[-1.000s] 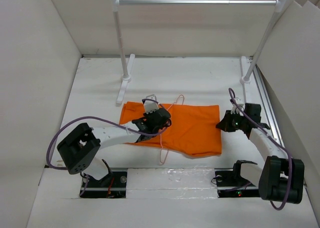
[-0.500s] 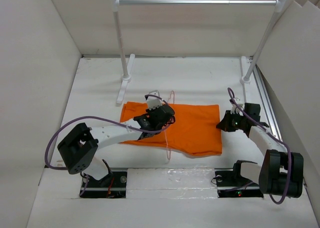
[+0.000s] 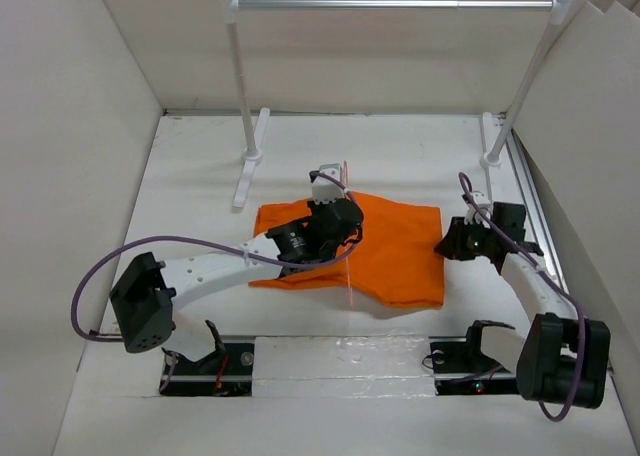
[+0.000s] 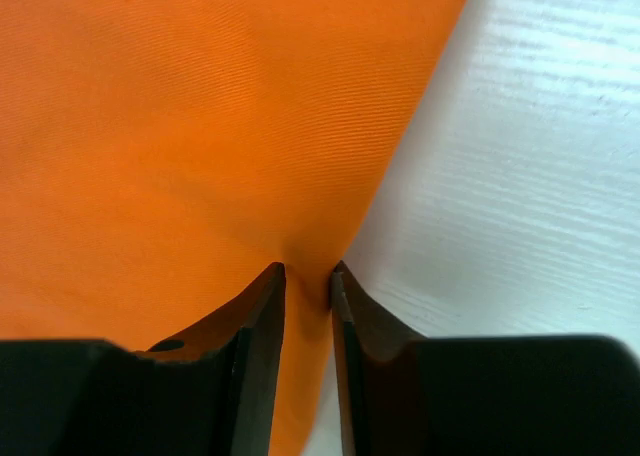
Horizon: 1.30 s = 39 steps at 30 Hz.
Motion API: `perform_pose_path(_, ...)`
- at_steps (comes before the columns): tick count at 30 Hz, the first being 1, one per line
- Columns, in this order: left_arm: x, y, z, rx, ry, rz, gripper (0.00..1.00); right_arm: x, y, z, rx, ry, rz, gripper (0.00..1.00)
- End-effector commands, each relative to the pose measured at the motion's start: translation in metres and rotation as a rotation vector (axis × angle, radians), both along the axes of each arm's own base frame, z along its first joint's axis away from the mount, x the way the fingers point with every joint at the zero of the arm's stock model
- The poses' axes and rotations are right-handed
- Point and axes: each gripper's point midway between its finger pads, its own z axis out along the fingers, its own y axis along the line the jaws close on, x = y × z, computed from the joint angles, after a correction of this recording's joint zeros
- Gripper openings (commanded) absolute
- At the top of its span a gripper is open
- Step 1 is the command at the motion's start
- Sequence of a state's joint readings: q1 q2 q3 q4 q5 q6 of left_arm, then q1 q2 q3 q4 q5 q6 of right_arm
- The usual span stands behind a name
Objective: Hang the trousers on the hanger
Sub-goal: Place the trousers on the hanger, then place the hanger at the clothesline.
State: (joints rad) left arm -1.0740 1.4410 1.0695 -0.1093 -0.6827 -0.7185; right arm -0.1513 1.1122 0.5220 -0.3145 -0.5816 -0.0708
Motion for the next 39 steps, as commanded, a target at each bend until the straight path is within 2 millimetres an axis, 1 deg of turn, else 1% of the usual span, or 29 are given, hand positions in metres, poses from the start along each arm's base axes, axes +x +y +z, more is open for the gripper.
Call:
perform_pose_path(1,0.011,0.001,0.089,-0.122,-0.167,0.01,0.0,0.013,-0.005,0.044,-0.031,-0.12,0.009,0.33)
perform_pose_path(2,0.011,-0.001,0.095,-0.128,-0.175,0.0,0.0,0.019,-0.006,0.064,-0.04,-0.165,0.014,0.46)
perform_pose_path(4,0.01,-0.008,0.118,-0.128,-0.186,-0.048,0.0,0.015,-0.003,0.09,-0.031,-0.192,0.027,0.55)
perform_pose_path(5,0.007,-0.015,0.137,-0.126,-0.19,-0.095,0.0,0.013,0.008,0.125,-0.037,-0.252,0.068,0.62)
perform_pose_path(6,0.006,-0.02,0.144,-0.12,-0.188,-0.128,0.0,0.014,0.007,0.143,-0.043,-0.279,0.068,0.65)
perform_pose_path(7,0.003,-0.024,0.158,-0.146,-0.191,-0.154,0.0,0.012,0.024,0.162,-0.035,-0.318,0.126,0.67)
perform_pose_path(8,0.002,-0.029,0.162,-0.111,-0.196,-0.196,0.0,0.009,0.035,0.184,-0.011,-0.357,0.149,0.69)
perform_pose_path(9,-0.003,-0.038,0.176,-0.113,-0.19,-0.256,0.0,0.01,0.046,0.221,0.0,-0.441,0.176,0.7)
perform_pose_path(10,-0.006,-0.042,0.187,-0.123,-0.192,-0.286,0.0,0.008,0.056,0.24,0.018,-0.485,0.194,0.71)
perform_pose_path(11,-0.005,-0.042,0.191,-0.126,-0.186,-0.302,0.0,-0.004,0.08,0.258,0.074,-0.504,0.241,0.74)
perform_pose_path(12,-0.012,-0.048,0.205,-0.153,-0.184,-0.348,0.0,-0.004,0.087,0.28,0.081,-0.56,0.231,0.76)
perform_pose_path(13,-0.009,-0.047,0.212,-0.165,-0.188,-0.355,0.0,-0.008,0.097,0.289,0.111,-0.569,0.244,0.77)
perform_pose_path(14,-0.007,-0.046,0.218,-0.179,-0.194,-0.363,0.0,-0.021,0.118,0.296,0.185,-0.548,0.285,0.77)
perform_pose_path(15,-0.01,-0.05,0.225,-0.2,-0.197,-0.383,0.0,-0.023,0.131,0.311,0.236,-0.593,0.308,0.77)
perform_pose_path(17,-0.01,-0.051,0.231,-0.206,-0.206,-0.394,0.0,-0.035,0.155,0.318,0.356,-0.571,0.334,0.78)
perform_pose_path(18,-0.012,-0.056,0.235,-0.219,-0.205,-0.411,0.0,-0.045,0.182,0.328,0.433,-0.608,0.374,0.79)
perform_pose_path(20,-0.013,-0.056,0.236,-0.225,-0.205,-0.413,0.0,-0.047,0.189,0.326,0.452,-0.592,0.373,0.79)
perform_pose_path(22,-0.014,-0.056,0.238,-0.234,-0.205,-0.418,0.0,-0.044,0.202,0.309,0.441,-0.528,0.356,0.8)
perform_pose_path(24,-0.013,-0.053,0.238,-0.236,-0.2,-0.401,0.0,-0.044,0.212,0.303,0.461,-0.504,0.374,0.8)
perform_pose_path(25,-0.013,-0.052,0.236,-0.235,-0.196,-0.399,0.0,-0.047,0.22,0.291,0.484,-0.453,0.376,0.8)
perform_pose_path(26,-0.014,-0.051,0.238,-0.249,-0.197,-0.394,0.0,-0.047,0.226,0.297,0.531,-0.477,0.381,0.8)
perform_pose_path(30,-0.018,-0.045,0.241,-0.28,-0.201,-0.385,0.0,-0.046,0.235,0.286,0.563,-0.433,0.301,0.75)
perform_pose_path(31,-0.018,-0.044,0.242,-0.281,-0.204,-0.382,0.0,-0.05,0.239,0.286,0.57,-0.426,0.298,0.71)
perform_pose_path(32,-0.018,-0.043,0.242,-0.28,-0.207,-0.378,0.0,-0.049,0.236,0.276,0.537,-0.401,0.262,0.69)
perform_pose_path(33,-0.019,-0.042,0.244,-0.28,-0.212,-0.381,0.0,-0.05,0.236,0.274,0.534,-0.397,0.256,0.67)
perform_pose_path(36,-0.018,-0.039,0.245,-0.272,-0.217,-0.374,0.0,-0.057,0.241,0.27,0.554,-0.383,0.254,0.47)
perform_pose_path(37,-0.018,-0.037,0.246,-0.268,-0.221,-0.371,0.0,-0.059,0.242,0.268,0.566,-0.372,0.248,0.34)
perform_pose_path(38,-0.017,-0.036,0.244,-0.258,-0.221,-0.362,0.0,-0.064,0.243,0.268,0.572,-0.367,0.251,0.28)
perform_pose_path(39,-0.013,-0.033,0.244,-0.255,-0.222,-0.353,0.0,-0.063,0.242,0.278,0.601,-0.399,0.236,0.24)
